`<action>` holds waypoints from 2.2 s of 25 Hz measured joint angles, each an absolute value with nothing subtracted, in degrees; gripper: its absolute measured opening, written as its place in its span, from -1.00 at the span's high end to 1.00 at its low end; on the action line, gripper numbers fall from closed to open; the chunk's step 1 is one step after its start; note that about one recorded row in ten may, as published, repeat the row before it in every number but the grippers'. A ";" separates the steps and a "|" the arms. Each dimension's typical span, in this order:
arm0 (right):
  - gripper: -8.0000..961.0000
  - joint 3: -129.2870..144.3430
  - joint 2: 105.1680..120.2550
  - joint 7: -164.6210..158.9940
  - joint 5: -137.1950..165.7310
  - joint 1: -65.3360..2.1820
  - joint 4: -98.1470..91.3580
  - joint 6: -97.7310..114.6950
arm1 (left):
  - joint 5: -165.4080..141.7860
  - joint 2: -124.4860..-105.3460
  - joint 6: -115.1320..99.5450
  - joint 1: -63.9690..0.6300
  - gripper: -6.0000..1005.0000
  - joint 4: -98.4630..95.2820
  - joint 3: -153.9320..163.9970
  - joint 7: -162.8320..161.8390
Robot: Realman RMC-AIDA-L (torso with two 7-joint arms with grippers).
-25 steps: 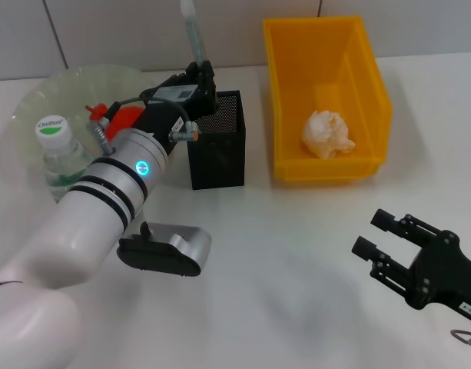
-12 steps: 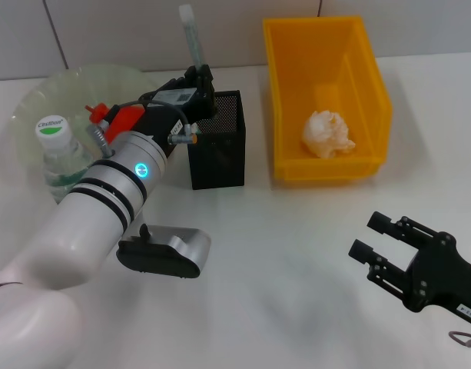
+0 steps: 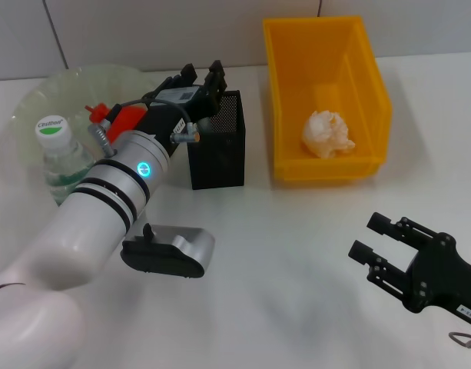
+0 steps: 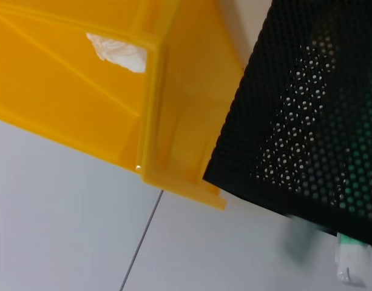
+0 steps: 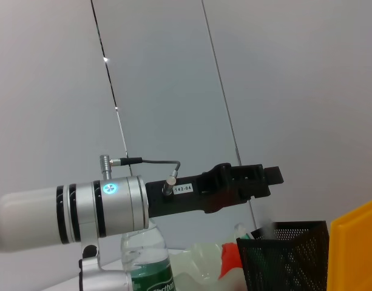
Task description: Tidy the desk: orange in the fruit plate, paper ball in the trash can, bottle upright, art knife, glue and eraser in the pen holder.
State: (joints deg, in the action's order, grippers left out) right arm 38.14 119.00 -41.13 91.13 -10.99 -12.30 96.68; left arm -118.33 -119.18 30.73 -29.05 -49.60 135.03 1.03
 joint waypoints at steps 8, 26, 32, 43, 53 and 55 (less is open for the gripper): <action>-0.28 38.12 119.00 -41.13 91.16 -10.73 -12.30 97.65 | -117.24 -119.17 30.10 -28.50 0.00 -54.76 134.84 -5.98; -0.29 37.41 118.80 -41.04 90.84 -10.44 -14.54 100.54 | -85.66 -118.51 -42.40 -14.12 -0.54 -88.69 102.28 -44.56; -0.29 35.13 117.67 -41.68 90.76 -9.73 -17.16 101.92 | -67.61 -118.28 -77.69 -17.41 -0.54 -69.56 81.78 -52.56; -0.51 34.92 110.97 -52.38 98.61 -11.54 -20.90 104.98 | -68.35 -118.43 -94.77 -7.73 -0.54 -41.71 76.97 -47.23; -0.75 35.06 111.73 -56.76 115.05 -20.71 -23.15 110.68 | -79.92 -118.13 -92.60 -12.72 -0.54 -38.03 77.71 -58.54; -0.75 35.07 112.25 -57.27 116.33 -21.93 -23.28 110.60 | -82.79 -118.09 -91.61 -14.51 -0.54 -38.16 77.19 -61.43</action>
